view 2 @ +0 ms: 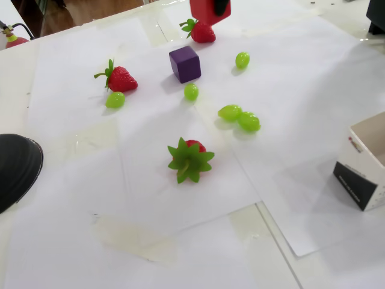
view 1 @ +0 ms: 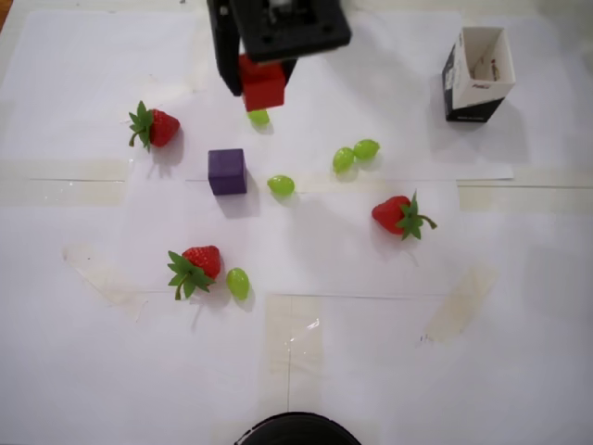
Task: Put the red cube on top of the purple cube
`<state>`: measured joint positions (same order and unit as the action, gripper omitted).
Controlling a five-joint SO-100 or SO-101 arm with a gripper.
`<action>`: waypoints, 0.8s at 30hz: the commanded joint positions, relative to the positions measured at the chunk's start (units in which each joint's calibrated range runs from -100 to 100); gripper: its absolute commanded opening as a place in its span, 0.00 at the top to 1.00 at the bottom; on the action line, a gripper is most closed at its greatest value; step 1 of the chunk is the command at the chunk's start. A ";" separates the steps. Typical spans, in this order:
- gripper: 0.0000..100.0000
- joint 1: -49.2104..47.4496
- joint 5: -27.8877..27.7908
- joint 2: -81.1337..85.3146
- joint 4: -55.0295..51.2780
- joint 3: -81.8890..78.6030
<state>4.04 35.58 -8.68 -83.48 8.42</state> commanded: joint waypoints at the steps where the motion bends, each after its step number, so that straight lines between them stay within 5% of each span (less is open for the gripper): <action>1: 0.97 1.69 -0.59 -3.70 0.55 9.13; 24: 0.97 4.26 -1.86 -16.43 10.36 12.13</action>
<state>7.42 34.07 -25.67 -74.39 15.93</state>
